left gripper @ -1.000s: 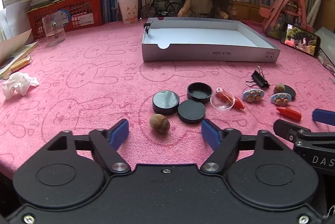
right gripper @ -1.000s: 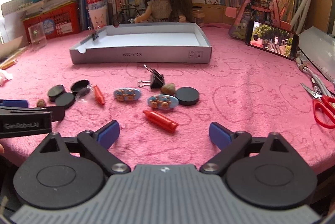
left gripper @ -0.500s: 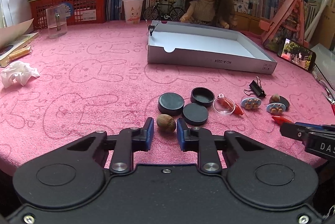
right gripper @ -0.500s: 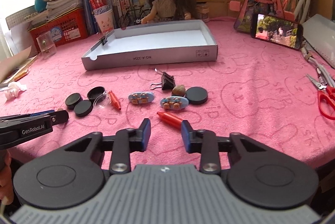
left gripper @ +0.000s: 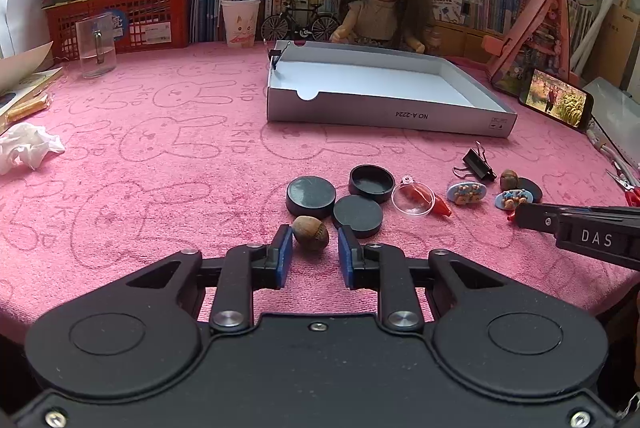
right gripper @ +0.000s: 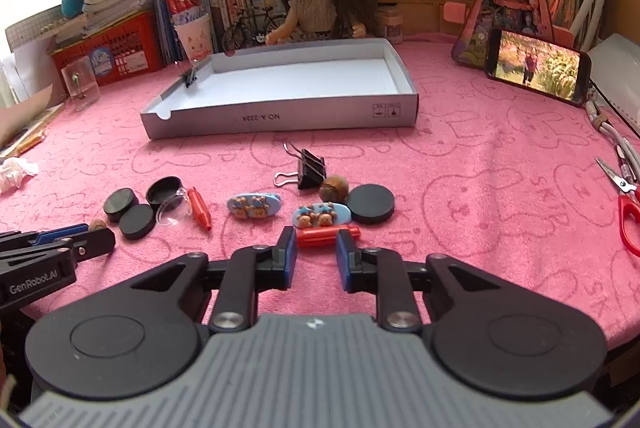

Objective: Organize rigid objects
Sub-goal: 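Close the left gripper on the brown nut while the right gripper grasps the red crayon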

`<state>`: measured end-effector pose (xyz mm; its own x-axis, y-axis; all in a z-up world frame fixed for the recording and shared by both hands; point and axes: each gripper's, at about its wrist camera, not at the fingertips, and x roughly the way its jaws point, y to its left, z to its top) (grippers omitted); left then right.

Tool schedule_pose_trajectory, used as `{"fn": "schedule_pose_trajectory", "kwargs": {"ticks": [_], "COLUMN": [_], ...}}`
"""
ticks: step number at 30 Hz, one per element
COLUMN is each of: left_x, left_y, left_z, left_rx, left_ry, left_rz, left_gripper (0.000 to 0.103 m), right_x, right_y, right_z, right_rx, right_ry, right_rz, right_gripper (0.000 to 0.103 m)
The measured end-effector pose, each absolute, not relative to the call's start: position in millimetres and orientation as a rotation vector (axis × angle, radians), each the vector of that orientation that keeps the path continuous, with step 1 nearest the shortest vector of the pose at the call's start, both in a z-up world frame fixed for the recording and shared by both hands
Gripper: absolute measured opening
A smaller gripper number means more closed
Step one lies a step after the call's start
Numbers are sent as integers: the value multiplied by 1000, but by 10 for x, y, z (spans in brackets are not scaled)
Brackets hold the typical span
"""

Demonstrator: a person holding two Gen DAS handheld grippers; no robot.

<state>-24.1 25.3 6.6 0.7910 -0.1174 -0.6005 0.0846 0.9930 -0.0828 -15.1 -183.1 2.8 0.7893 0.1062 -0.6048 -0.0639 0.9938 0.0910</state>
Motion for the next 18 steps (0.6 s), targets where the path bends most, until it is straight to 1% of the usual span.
{"fn": "schedule_pose_trajectory", "kwargs": {"ticks": [1, 3, 11, 18], "left_x": [-244, -259, -287, -284], "left_y": [246, 223, 186, 216], "left_z": [64, 59, 39, 20], "left_rx": [-46, -20, 38, 100], "left_ry": [646, 629, 590, 550], "left_rz": [-108, -98, -74, -101], "left_gripper": [23, 25, 33, 35], "right_x": [-159, -168, -190, -224], "right_y": [-1829, -1814, -1720, -1681], "right_z": [27, 25, -40, -90], "right_rx": [59, 32, -57, -115], "right_ry": [647, 628, 607, 575], "right_rz": [86, 76, 59, 100], "right_gripper": [56, 63, 65, 66]}}
